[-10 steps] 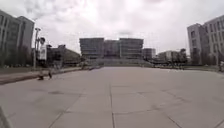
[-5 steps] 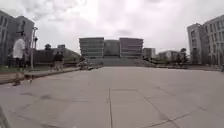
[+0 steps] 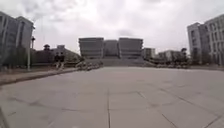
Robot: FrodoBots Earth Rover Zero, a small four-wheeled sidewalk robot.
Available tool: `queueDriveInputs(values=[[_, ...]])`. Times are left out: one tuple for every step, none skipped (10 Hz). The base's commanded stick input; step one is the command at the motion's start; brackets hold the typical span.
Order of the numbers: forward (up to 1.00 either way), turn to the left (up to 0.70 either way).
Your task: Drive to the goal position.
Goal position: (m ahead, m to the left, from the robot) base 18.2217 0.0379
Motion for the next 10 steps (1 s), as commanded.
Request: queueDriveInputs(values=[[0.7, 0.0], [0.7, 0.0], [0.7, 0.0], [0.7, 0.0], [0.7, 0.0], [0.7, 0.0], [0.7, 0.0], [0.7, 0.0], [0.7, 0.0], [0.7, 0.0]])
